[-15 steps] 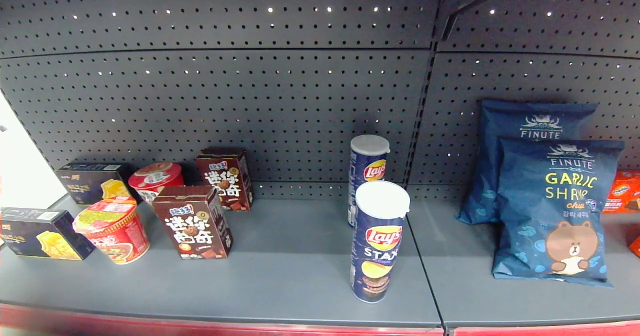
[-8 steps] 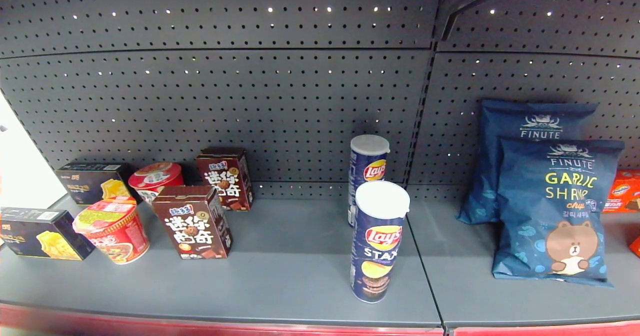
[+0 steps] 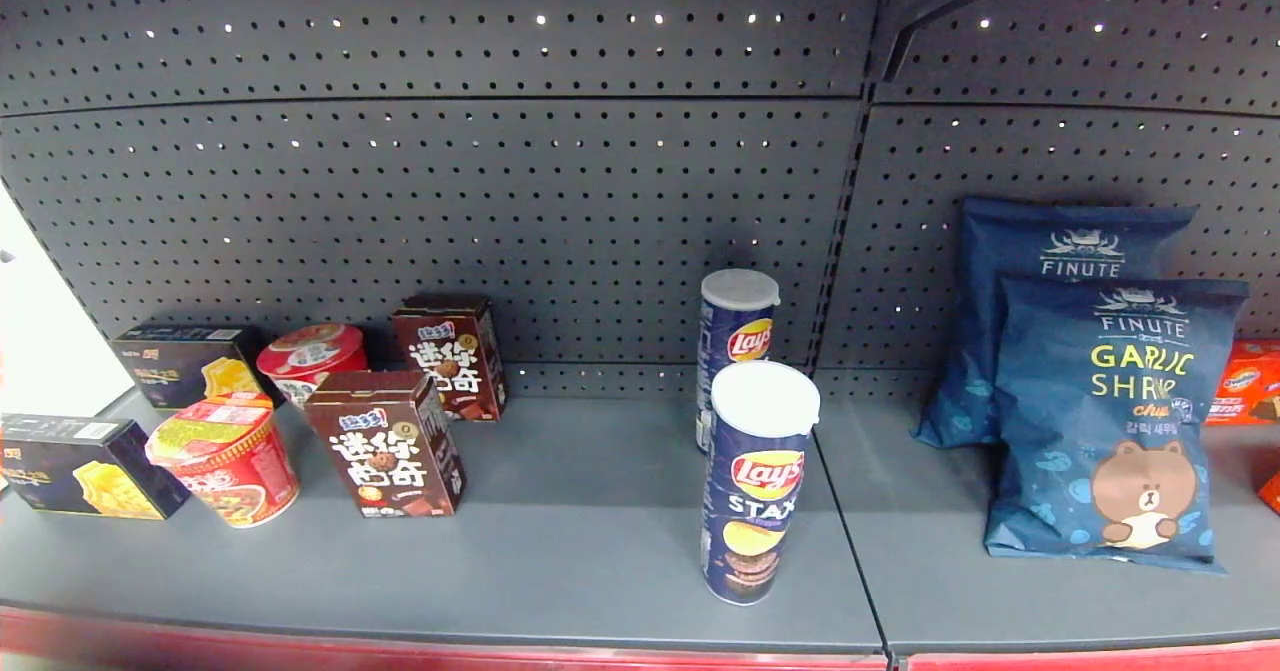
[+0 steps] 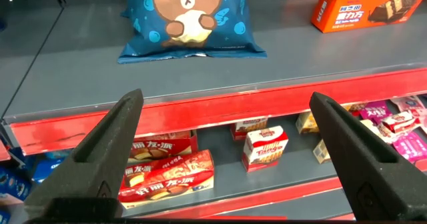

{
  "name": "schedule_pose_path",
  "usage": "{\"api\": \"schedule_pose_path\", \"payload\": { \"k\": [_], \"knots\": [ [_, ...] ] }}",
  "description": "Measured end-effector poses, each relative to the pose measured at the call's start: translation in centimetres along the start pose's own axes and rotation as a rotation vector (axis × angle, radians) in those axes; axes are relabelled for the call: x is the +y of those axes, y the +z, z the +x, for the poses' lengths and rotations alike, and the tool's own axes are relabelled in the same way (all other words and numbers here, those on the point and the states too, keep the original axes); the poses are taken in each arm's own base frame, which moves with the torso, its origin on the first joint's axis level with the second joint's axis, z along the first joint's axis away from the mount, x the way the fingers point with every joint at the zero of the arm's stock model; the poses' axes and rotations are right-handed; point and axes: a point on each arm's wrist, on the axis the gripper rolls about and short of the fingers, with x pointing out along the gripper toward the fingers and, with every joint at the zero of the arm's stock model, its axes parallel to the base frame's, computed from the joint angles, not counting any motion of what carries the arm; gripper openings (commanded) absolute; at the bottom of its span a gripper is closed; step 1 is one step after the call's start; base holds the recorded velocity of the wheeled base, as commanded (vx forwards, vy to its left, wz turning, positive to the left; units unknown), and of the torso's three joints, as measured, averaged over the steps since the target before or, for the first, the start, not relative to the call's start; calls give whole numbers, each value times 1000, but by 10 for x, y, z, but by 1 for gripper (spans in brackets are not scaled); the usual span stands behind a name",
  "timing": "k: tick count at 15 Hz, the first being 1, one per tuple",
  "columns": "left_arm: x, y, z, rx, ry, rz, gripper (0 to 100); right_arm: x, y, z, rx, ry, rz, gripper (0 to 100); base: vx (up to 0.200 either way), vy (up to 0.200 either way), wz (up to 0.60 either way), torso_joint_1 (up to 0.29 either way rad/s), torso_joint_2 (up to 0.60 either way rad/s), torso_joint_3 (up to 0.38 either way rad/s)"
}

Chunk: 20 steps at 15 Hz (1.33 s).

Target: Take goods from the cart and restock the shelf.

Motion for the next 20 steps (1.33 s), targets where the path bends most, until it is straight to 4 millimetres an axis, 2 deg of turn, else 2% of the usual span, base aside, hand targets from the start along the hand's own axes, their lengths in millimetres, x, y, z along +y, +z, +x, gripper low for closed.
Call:
{"api": "schedule_pose_path", "payload": {
  "k": [3, 5, 20],
  "knots": [
    [0, -1, -1, -19, -2, -2, 100, 0, 0, 0, 0, 0, 0, 100, 0, 0, 0, 0, 0, 0],
    [0, -1, -2, -23, -2, 4, 100, 0, 0, 0, 0, 0, 0, 100, -200, 0, 0, 2, 2, 5],
    [0, -1, -2, -27, -8, 27, 100, 0, 0, 0, 1, 1, 1, 100, 0, -13, 0, 0, 0, 0]
  ]
}}
